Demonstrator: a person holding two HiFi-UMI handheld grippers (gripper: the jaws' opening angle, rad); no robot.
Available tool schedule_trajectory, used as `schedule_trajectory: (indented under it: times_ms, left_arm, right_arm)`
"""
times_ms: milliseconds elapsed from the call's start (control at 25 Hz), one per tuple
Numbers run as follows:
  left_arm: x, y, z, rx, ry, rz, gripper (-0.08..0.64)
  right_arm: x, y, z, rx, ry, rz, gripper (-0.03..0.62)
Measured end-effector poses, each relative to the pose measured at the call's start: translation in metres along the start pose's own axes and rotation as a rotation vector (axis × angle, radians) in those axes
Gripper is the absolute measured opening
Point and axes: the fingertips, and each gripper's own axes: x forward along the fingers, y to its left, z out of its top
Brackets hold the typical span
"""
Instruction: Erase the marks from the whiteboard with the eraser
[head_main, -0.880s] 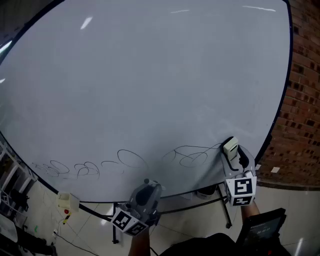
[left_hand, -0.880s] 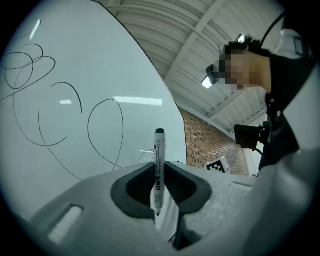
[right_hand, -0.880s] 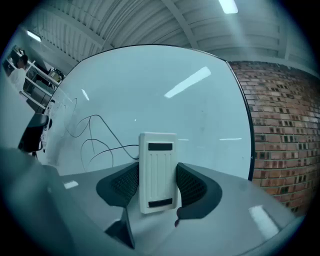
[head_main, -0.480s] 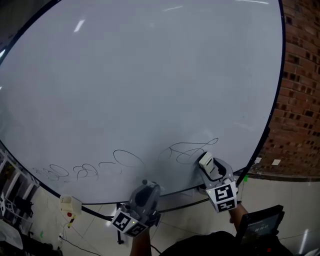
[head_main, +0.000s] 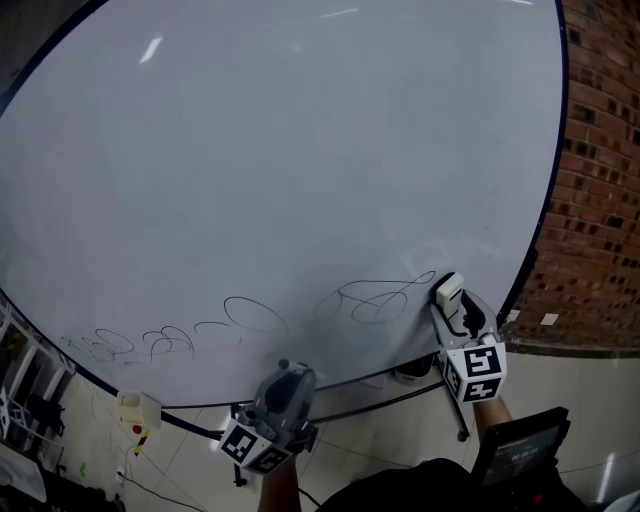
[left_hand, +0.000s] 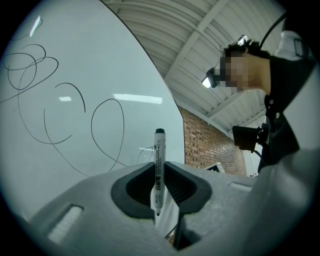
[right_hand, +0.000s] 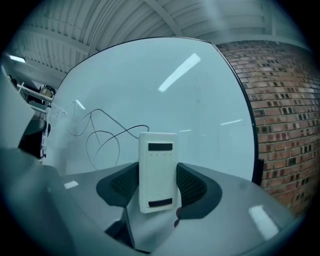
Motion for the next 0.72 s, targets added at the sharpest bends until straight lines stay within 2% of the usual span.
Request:
schedule_trajectory:
  times_ms: [80, 240, 320, 440, 600, 720]
  left_arm:
    - [0.0, -0.001, 0.002, 0.0, -0.001, -0.005, 0.058]
    - [0.0, -0.001, 0.003, -0.001, -0.002, -0.015, 0.058]
    - [0.001, 0.0, 0.001, -0.004, 0.006, -0.02, 0.058]
    - [0.005, -0.003, 0.003, -0.004, -0.001, -0.034, 0.058]
    - [0.004, -0.002, 0.001, 0.0, -0.001, -0.04, 0.058]
    - [0.001, 0.0, 0.001, 0.001, -0.005, -0.033, 0.058]
  right_arm:
    - [0.002, 0.024, -0.01, 0.001, 0.013, 0.037, 0.239]
    - [0.005, 0.086, -0.032, -0.024, 0.061, 0.175, 0.239]
    - [0.005, 0.096, -0.035, -0.034, 0.072, 0.204, 0.239]
    - [0.002, 0.067, -0.014, -0.01, 0.03, 0.157, 0.239]
    - [-0.003, 0.0, 0.052, 0.041, -0.094, 0.05, 0.239]
    - [-0.005, -0.018, 0.085, 0.03, -0.132, 0.025, 0.239]
